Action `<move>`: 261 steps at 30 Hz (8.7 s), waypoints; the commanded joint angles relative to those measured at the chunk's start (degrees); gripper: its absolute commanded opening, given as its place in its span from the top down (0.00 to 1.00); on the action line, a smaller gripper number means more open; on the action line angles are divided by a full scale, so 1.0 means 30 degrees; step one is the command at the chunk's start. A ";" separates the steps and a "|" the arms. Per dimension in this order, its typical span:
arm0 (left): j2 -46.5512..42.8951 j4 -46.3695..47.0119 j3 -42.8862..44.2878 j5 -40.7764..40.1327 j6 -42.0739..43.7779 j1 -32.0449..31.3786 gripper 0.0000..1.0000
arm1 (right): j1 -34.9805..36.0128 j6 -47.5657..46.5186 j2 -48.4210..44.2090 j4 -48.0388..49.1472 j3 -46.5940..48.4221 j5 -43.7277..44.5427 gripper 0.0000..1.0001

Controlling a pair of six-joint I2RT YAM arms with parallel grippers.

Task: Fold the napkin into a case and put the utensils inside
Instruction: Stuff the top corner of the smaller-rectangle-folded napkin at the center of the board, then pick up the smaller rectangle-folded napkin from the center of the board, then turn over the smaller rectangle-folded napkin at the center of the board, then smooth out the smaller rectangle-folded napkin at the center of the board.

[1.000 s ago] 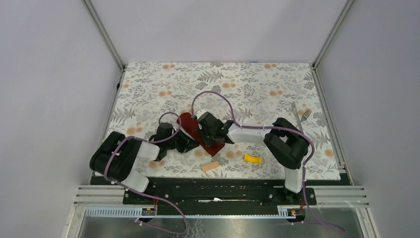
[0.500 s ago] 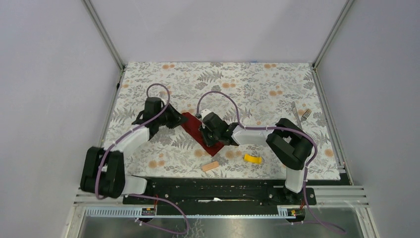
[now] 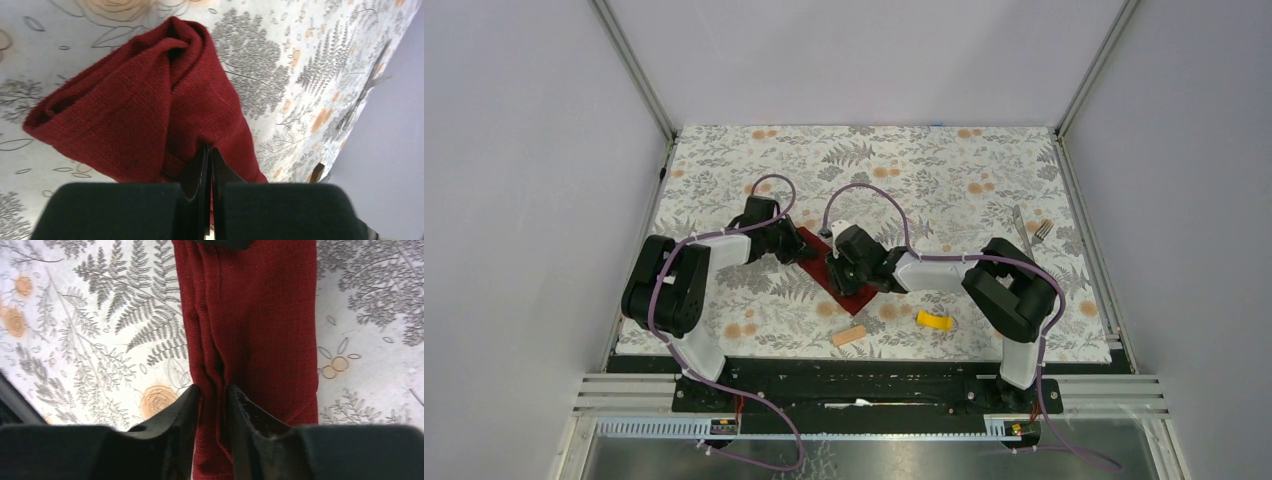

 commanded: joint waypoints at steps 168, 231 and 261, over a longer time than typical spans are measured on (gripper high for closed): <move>-1.1522 -0.6794 -0.3988 -0.5171 0.1350 0.4373 0.61 | -0.0618 0.8958 -0.0753 0.2813 0.2898 -0.6407 1.00; 0.6502 0.0222 1.0328 0.1562 0.1115 -0.1662 0.56 | -0.6956 0.4600 -0.5553 0.1210 -0.4869 -0.9916 0.69; -0.4047 0.1804 -0.2168 0.3186 0.0494 -0.2935 0.29 | -0.9461 0.2937 -0.5815 -0.2039 -0.5915 -1.0787 0.33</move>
